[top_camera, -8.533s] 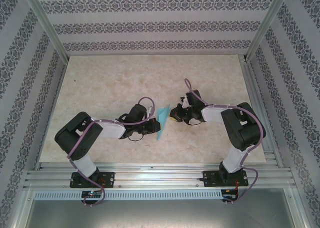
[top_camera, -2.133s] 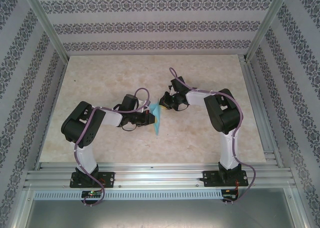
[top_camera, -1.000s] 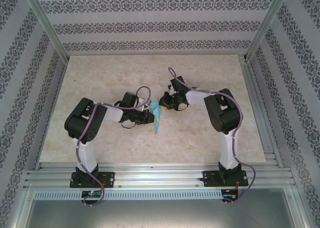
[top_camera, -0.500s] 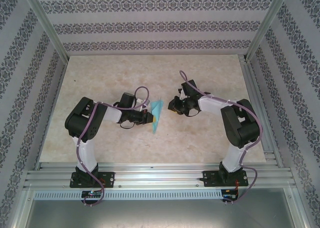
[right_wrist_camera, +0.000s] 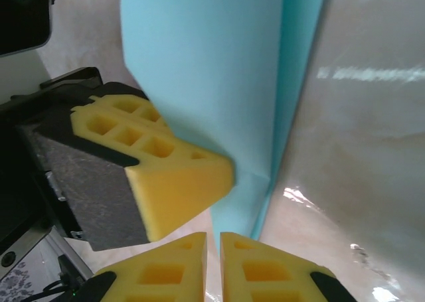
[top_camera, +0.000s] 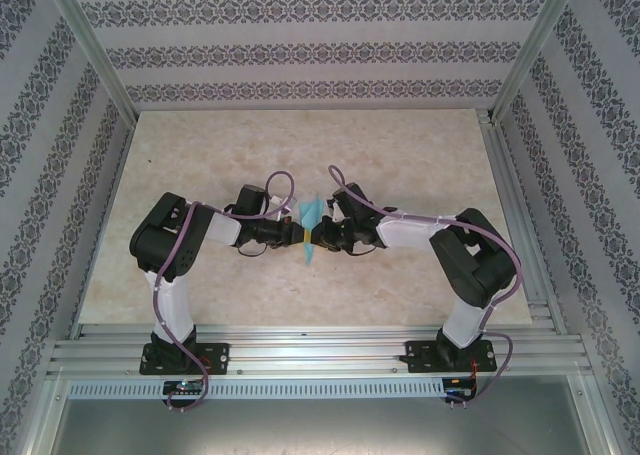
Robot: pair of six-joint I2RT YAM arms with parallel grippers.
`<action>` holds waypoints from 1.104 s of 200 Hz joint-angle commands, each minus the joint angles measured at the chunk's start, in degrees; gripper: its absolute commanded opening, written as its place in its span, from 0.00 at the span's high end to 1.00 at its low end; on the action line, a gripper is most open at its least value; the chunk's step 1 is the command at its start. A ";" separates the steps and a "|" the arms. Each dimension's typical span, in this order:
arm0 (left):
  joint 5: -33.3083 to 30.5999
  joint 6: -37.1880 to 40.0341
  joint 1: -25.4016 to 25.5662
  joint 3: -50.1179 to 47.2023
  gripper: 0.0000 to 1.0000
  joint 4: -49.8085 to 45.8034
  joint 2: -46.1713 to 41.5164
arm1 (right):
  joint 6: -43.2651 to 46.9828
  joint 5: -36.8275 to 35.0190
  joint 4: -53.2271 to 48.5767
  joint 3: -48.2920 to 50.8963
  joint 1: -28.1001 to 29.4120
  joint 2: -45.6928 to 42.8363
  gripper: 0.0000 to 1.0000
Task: Fold a paper plane with a square sheet of paper (fold left side to right side)
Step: Fold the wing for the fifth time at the center of the table.
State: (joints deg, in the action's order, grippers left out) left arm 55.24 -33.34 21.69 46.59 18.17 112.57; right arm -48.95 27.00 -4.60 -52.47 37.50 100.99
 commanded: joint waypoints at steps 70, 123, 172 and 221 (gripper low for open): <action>-2.84 2.32 -1.84 -1.80 1.00 -1.07 2.12 | -4.99 -1.44 4.86 5.64 2.53 -1.86 0.86; -3.37 2.58 -1.86 -1.88 1.00 -1.47 2.13 | -4.93 -1.56 4.99 4.68 2.54 -1.59 0.86; -3.56 2.77 -1.89 -1.90 1.00 -1.70 2.21 | -5.18 -1.25 6.01 4.05 2.55 -1.23 0.86; -3.65 2.93 -1.92 -2.02 1.00 -1.74 2.13 | -5.06 -0.82 6.18 3.25 2.57 -0.45 0.91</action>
State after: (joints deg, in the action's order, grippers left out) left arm 55.22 -33.30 21.39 46.48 18.44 112.57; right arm -53.34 26.59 -0.10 -47.70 39.29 100.97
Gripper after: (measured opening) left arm 0.036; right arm 0.109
